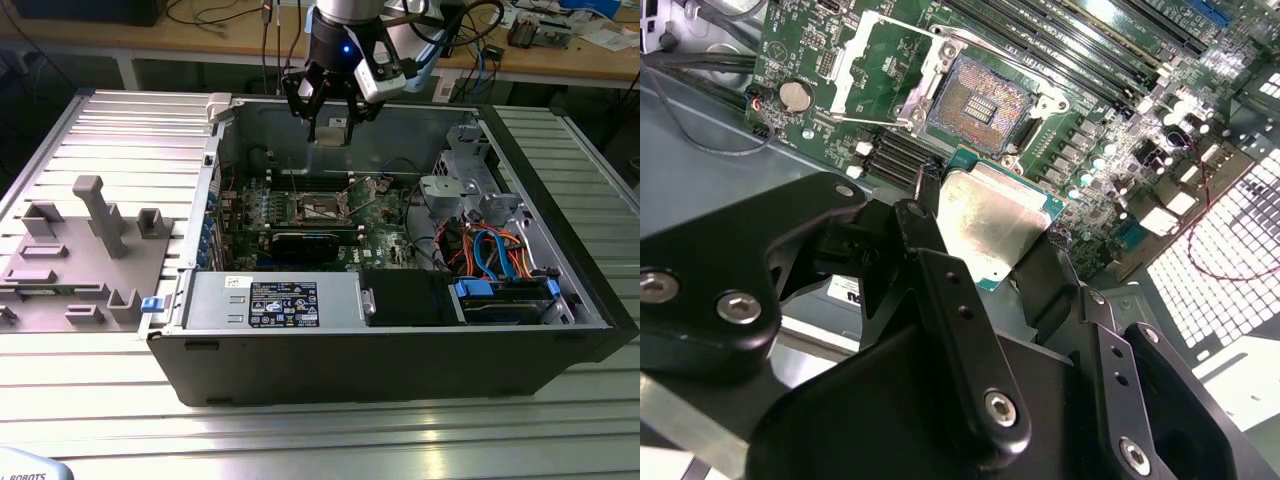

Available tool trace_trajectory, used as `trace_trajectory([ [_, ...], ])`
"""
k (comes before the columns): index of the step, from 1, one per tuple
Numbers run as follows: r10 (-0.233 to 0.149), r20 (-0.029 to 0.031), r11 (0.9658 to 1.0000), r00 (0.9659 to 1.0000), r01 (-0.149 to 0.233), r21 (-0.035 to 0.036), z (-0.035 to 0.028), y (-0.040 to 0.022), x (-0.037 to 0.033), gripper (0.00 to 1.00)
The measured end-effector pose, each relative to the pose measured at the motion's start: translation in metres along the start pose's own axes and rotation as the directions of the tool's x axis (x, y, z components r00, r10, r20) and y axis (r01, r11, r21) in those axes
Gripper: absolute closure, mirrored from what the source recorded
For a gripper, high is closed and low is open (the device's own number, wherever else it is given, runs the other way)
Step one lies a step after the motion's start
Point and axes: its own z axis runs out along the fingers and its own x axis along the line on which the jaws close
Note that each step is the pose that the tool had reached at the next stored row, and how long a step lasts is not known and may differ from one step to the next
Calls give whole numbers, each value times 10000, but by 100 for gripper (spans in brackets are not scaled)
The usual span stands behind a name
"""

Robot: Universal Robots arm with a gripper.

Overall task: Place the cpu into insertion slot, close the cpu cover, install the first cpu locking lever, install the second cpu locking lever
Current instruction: 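Place the cpu into insertion slot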

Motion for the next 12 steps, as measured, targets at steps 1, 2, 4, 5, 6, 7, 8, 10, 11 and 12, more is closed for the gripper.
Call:
trace_trajectory([
  [1,0,-1,10000,10000,0,0,2,0,0,46],
  [2,0,0,10000,10000,0,0,3,0,0,46],
  [4,0,-1,10000,10000,0,0,9,-1,0,46],
  [5,0,-1,10000,10000,0,0,11,-1,0,46],
  [6,0,-1,10000,10000,0,1,13,-1,0,46],
  [7,0,-1,10000,10000,0,0,17,-1,0,46],
  [8,0,-1,10000,10000,0,0,18,-2,0,46],
  [10,0,0,10000,10000,0,0,25,-2,-1,46],
  [11,0,0,10000,10000,0,1,26,-2,-1,46],
  [12,0,-1,10000,10000,0,1,28,-3,0,46],
])
